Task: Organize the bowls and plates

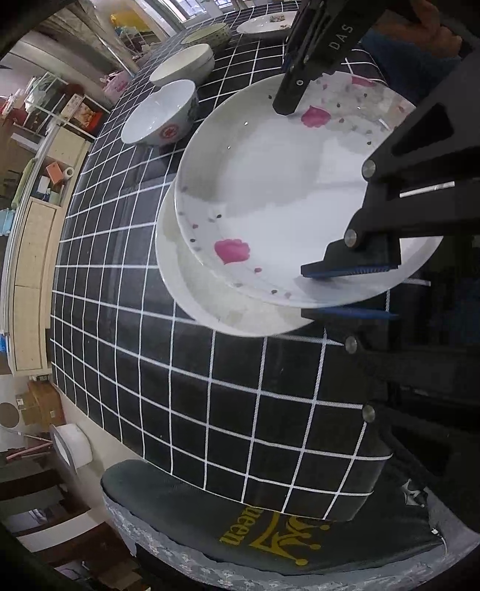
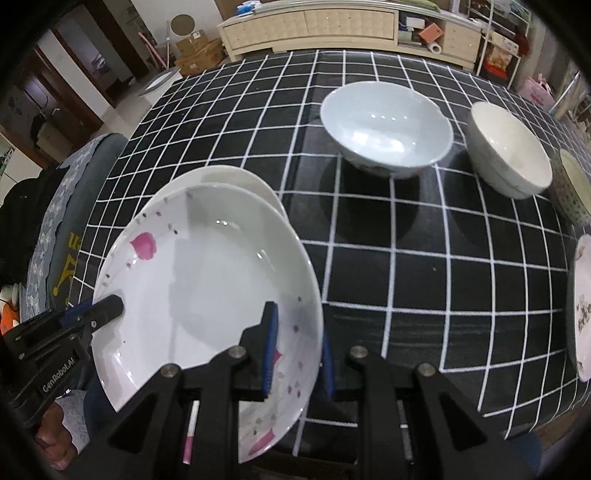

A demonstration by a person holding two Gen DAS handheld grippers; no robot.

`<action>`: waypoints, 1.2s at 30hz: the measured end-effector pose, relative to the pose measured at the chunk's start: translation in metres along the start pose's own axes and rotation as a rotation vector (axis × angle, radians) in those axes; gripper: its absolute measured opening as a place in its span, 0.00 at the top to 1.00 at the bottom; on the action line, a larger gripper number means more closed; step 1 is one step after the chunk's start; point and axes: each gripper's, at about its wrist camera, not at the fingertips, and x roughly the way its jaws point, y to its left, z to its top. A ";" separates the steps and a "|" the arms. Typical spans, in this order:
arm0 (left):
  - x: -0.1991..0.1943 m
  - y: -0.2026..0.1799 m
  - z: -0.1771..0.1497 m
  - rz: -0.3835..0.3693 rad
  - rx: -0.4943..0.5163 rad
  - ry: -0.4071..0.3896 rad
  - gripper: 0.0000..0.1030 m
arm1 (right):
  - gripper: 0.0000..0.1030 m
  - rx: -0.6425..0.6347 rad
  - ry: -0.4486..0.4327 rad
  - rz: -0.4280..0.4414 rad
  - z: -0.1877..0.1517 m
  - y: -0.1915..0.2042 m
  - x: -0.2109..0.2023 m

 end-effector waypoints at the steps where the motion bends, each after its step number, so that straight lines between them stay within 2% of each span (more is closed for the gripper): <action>1: 0.001 0.002 0.000 -0.001 -0.002 0.001 0.88 | 0.75 -0.003 0.000 -0.002 0.002 0.002 0.001; 25: 0.025 0.014 0.025 0.000 -0.019 0.005 0.88 | 0.76 -0.059 0.014 -0.072 0.029 0.026 0.030; 36: 0.017 0.016 0.024 -0.012 -0.043 -0.017 0.88 | 0.76 -0.091 0.034 -0.069 0.028 0.026 0.033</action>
